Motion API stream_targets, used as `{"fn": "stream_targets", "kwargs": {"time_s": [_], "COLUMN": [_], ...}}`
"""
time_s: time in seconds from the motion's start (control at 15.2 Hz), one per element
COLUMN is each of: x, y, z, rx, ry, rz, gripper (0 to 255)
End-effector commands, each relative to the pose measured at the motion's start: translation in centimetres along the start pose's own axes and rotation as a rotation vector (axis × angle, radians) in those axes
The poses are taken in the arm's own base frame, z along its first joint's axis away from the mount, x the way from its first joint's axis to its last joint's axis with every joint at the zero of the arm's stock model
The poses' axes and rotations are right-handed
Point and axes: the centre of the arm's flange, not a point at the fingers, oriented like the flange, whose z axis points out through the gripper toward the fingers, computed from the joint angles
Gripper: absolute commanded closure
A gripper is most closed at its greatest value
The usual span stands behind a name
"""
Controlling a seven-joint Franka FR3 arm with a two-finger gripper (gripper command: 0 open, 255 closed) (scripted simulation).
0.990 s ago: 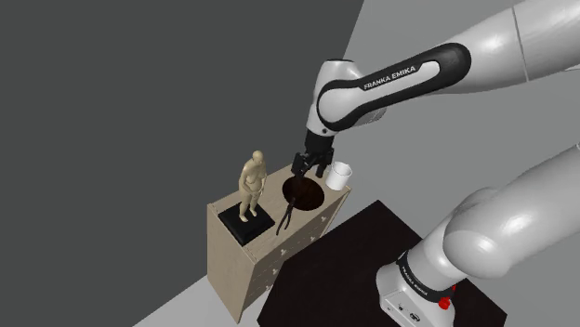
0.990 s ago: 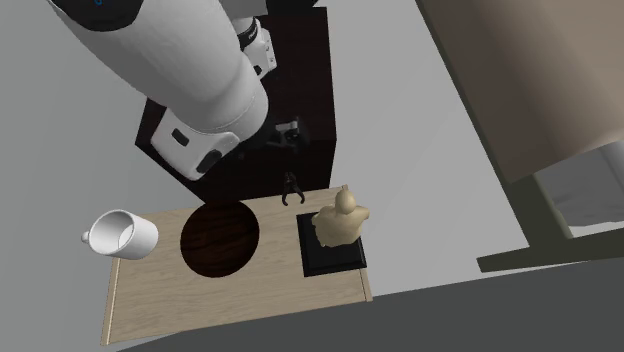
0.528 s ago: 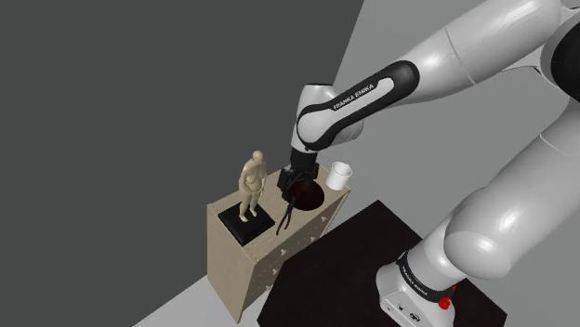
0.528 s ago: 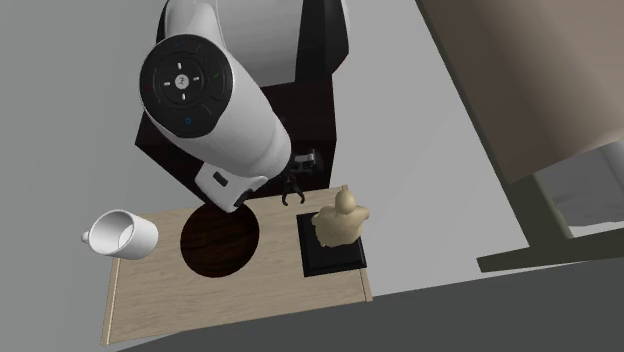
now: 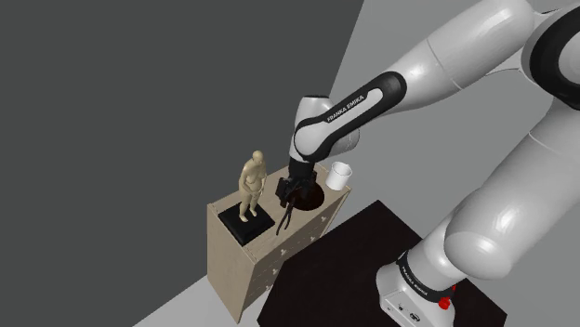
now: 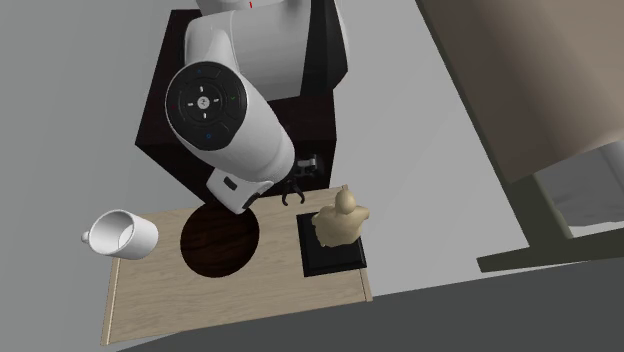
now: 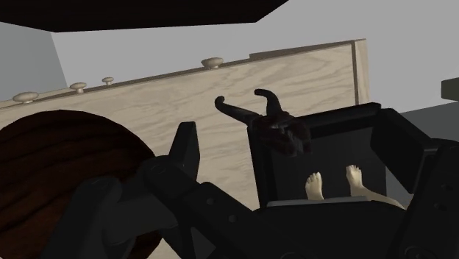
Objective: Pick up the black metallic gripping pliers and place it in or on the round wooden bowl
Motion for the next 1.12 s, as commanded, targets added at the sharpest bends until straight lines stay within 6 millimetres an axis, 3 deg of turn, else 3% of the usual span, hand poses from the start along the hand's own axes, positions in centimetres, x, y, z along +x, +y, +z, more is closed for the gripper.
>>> {"fn": "stream_targets", "kwargs": {"time_s": [0.0,0.2,0.26,0.86,1.06], "x": [0.0,0.0,0.0,0.0,-0.4], "y": [0.0,0.0,0.0,0.0,-0.2], "z": [0.1,0.1,0.1,0.1,-1.5], "rx": [0.000,0.000,0.000,0.000,0.000], "ry": [0.000,0.000,0.000,0.000,0.000], "rz": [0.000,0.000,0.000,0.000,0.000], "gripper": [0,0,255,255,255]}}
